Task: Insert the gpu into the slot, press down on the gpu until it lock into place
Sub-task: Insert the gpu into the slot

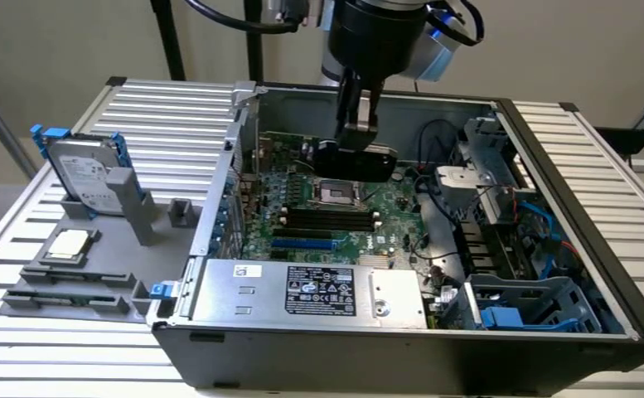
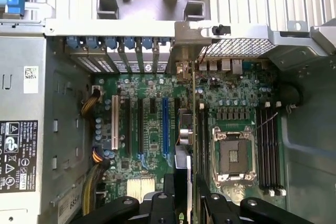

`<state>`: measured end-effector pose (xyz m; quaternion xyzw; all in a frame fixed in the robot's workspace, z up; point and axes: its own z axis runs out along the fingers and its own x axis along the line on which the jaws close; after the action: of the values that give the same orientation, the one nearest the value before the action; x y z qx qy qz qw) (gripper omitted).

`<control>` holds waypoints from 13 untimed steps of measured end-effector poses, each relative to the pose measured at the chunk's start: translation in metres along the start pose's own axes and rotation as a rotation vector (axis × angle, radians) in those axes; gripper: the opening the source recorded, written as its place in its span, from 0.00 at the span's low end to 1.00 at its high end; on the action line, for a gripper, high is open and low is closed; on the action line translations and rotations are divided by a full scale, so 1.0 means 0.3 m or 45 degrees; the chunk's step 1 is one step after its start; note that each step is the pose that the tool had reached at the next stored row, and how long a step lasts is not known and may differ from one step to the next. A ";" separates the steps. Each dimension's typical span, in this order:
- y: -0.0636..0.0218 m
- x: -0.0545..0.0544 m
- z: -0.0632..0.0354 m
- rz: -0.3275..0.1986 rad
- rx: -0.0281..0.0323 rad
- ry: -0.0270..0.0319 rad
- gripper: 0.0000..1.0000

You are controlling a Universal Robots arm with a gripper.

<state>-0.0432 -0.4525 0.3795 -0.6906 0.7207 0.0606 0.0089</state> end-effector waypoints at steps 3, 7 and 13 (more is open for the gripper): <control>0.007 0.004 0.018 -0.001 0.0045 -0.0007 0.26; 0.008 0.007 0.042 -0.002 0.0057 -0.0024 0.26; 0.007 0.010 0.078 -0.003 0.0074 -0.0044 0.26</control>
<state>-0.0471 -0.4532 0.3561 -0.6913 0.7200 0.0597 0.0122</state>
